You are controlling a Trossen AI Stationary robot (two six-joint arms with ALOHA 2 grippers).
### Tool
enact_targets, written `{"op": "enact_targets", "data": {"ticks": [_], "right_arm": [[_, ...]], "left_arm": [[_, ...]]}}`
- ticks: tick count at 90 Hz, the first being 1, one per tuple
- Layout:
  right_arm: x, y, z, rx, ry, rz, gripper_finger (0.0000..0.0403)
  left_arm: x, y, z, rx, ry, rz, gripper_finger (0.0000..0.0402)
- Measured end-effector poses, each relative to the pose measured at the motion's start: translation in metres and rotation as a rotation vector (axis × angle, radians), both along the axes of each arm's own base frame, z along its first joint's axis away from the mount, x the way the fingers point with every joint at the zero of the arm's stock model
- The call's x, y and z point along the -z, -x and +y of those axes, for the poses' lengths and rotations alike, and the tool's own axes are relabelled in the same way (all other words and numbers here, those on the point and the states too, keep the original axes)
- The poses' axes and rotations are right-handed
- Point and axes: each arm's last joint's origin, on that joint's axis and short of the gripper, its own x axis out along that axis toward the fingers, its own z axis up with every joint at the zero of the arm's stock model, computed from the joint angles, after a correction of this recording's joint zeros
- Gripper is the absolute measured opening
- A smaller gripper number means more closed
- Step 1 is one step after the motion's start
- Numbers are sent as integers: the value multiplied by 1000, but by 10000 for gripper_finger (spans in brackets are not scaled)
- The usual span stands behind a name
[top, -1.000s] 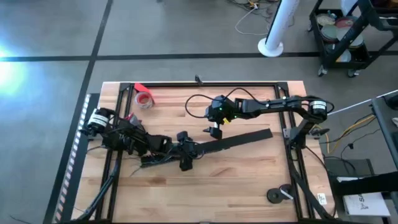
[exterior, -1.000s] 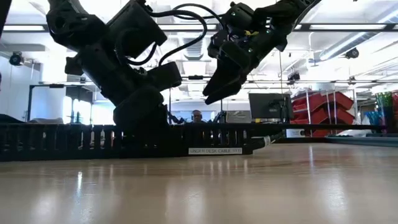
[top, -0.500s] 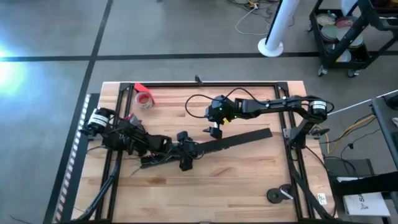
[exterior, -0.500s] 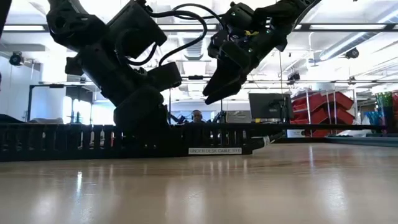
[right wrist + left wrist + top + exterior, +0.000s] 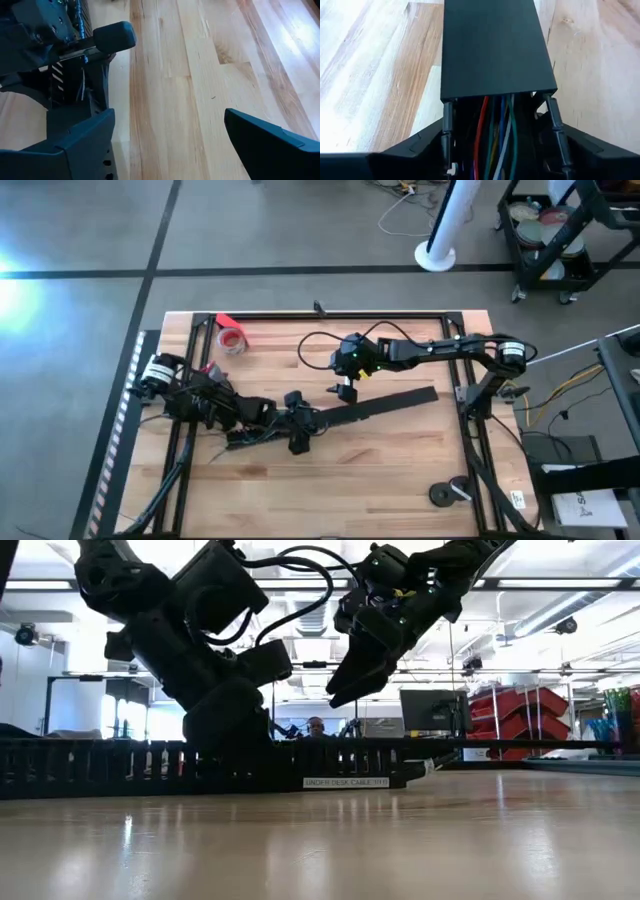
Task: Ziptie cables
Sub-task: Close the black cable duct
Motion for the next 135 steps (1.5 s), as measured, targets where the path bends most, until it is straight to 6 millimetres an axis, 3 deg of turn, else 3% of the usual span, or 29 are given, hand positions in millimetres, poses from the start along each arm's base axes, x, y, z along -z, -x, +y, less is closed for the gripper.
{"op": "enact_targets", "data": {"ticks": [46,80,103,135], "right_arm": [[0,0,0,0,0,0,361],[0,0,0,0,0,0,361],[0,0,0,0,0,-1,361],[-17,-13,-3,19,14,-151,361]], "left_arm": [[0,0,0,-6,6,-3,238],[-1,-1,0,-6,8,-14,272],[-2,-1,0,-17,21,-19,264],[-27,3,1,-14,34,-86,231]]}}
